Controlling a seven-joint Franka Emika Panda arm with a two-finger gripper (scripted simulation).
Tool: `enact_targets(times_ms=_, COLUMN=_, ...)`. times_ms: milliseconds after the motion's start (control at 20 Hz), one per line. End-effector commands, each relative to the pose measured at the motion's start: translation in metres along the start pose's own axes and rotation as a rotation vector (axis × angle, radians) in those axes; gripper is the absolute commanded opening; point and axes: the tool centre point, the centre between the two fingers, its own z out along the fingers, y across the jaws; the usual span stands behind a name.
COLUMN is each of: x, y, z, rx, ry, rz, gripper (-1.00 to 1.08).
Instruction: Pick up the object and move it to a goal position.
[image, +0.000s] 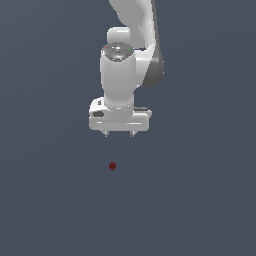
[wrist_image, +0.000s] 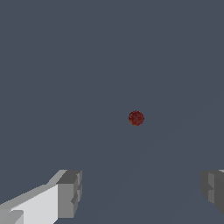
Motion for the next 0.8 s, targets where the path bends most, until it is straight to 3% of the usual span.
enact_targets(times_ms=0, x=0.000, y=0.000, z=0.001, rx=0.001, ry=-0.001, rz=0.012, gripper=1.00)
enact_targets(times_ms=750, x=0.009, y=0.006, z=0.025, rx=0.014, ry=-0.020, rz=0.283, gripper=1.00)
